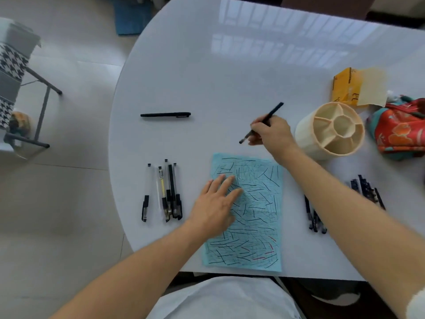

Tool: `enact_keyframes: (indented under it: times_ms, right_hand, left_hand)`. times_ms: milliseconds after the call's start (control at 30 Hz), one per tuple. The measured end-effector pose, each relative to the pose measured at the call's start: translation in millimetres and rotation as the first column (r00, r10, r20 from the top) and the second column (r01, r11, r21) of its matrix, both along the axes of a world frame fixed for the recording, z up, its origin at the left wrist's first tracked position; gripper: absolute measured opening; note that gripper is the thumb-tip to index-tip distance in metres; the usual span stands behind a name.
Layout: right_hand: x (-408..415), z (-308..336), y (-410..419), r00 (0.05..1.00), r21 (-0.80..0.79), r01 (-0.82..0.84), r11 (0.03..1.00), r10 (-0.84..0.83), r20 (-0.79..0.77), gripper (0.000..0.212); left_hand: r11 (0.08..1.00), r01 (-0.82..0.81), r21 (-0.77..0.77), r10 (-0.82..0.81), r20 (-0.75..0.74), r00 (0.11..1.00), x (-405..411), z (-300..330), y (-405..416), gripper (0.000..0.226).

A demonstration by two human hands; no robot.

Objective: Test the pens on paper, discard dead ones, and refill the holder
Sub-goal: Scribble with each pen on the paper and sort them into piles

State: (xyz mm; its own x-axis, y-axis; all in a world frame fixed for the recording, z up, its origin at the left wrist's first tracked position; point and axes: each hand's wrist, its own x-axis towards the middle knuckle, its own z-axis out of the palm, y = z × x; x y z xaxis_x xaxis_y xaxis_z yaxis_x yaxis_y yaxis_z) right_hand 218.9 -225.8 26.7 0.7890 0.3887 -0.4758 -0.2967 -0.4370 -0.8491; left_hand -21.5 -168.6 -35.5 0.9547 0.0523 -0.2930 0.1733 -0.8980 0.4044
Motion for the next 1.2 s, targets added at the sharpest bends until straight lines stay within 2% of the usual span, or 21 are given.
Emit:
enact_keyframes:
  times_ms: [100,233,367,467,633,867,967,1033,1100,1133,1167,1200]
  right_hand:
    - [-43,-8,-68,0.991,0.036,0.063,0.997,-0.058,-0.124,0.008]
    - [-101,-20,-120,0.965,0.101,0.161,0.982,-0.135,-0.224,0.006]
    - [-131,-21,-136,0.946,0.190,0.241,0.952,-0.186,-0.265,0.006]
    - [-139,-17,-138,0.950,0.217,0.251,0.943,-0.197,-0.243,0.007]
    - [-142,-13,-144,0.933,0.228,0.319,0.920,-0.261,-0.249,0.010]
    - [-139,-4,-136,0.865,0.186,0.482,0.856,-0.431,-0.258,0.015]
    - [-132,0,-129,0.866,0.205,0.488,0.849,-0.439,-0.240,0.013]
    - [-128,0,-125,0.888,0.217,0.447,0.868,-0.400,-0.230,0.012]
    - [-121,-2,-130,0.897,0.261,0.422,0.868,-0.359,-0.256,0.012]
    - [-113,-2,-137,0.886,0.286,0.444,0.849,-0.368,-0.283,0.011]
    - [-103,-3,-148,0.867,0.302,0.480,0.823,-0.393,-0.307,0.011]
    - [-92,-3,-159,0.848,0.303,0.514,0.802,-0.423,-0.318,0.011]
  left_hand:
    - [0.998,-0.033,-0.054,0.034,0.013,0.999,4,7,2,0.072]
    - [0.945,-0.173,-0.277,0.200,0.073,0.977,10,19,1,0.050]
    - [0.921,-0.156,-0.356,0.151,-0.044,0.988,20,38,-12,0.040]
    - [0.945,-0.087,-0.316,0.071,-0.063,0.996,26,49,-22,0.018]
    - [0.959,-0.082,-0.272,0.084,-0.004,0.996,26,56,-32,0.026]
    - [0.989,-0.055,-0.137,0.066,0.071,0.995,40,63,-36,0.025]
    - [0.985,-0.051,-0.162,0.063,0.070,0.996,49,67,-23,0.027]
    - [0.928,-0.107,-0.357,0.090,-0.064,0.994,55,69,-15,0.027]
    - [0.729,-0.280,-0.625,0.071,-0.338,0.938,61,70,-4,0.023]
    - [0.620,-0.378,-0.687,0.036,-0.457,0.889,61,68,5,0.022]
    - [0.559,-0.441,-0.702,0.010,-0.527,0.850,59,67,15,0.021]
    - [0.543,-0.475,-0.693,0.025,-0.552,0.834,54,64,24,0.021]
